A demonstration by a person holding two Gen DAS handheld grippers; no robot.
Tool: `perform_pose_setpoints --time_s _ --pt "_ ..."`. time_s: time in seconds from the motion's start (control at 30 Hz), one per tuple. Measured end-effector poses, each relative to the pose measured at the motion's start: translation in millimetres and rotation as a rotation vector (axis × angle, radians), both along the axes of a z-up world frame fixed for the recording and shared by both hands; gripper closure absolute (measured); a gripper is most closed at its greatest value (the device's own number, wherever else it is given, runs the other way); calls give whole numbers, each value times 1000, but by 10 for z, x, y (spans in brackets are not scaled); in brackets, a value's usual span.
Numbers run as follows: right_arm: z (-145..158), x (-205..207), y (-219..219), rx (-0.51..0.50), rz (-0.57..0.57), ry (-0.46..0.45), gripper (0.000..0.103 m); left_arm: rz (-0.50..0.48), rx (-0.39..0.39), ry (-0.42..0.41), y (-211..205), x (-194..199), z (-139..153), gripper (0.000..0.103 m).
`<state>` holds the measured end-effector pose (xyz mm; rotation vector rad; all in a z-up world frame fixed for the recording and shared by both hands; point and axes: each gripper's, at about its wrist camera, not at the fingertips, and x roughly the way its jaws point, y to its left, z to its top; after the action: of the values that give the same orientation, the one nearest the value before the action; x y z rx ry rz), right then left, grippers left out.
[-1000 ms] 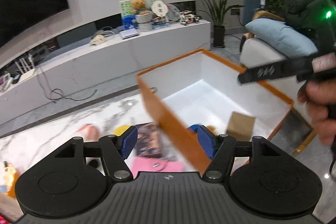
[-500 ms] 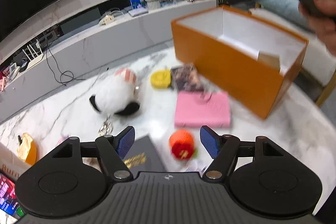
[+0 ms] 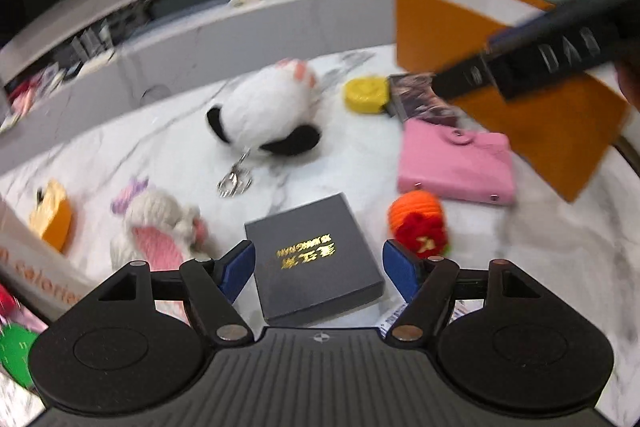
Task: Organize objects
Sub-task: 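Grasp the black XIJIANG NAN box with the left tool while the right tool grasps the orange crocheted ball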
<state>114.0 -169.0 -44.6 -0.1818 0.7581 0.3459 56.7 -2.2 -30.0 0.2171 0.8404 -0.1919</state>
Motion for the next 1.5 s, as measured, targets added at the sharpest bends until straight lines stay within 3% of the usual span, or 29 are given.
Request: perform_pose_setpoints --time_s 0.17,0.33,0.73,0.97,1.37,1.5 --pt "-247 38 146 11 -1 129 31 27 -101 47 38 61 -52 19" --pt "-424 -7 335 -20 34 166 33 76 -77 0 95 60 -113 16" --pt "-612 70 432 14 9 272 35 77 -80 16 284 23 -108 15" --pt "-747 95 535 -20 27 313 50 61 -78 29 389 -51 -101 15" --pt "-824 22 600 -127 89 285 55 52 -83 41 411 -67 -94 15" --pt "-817 47 586 -118 88 297 55 45 -87 33 413 -53 -101 15"
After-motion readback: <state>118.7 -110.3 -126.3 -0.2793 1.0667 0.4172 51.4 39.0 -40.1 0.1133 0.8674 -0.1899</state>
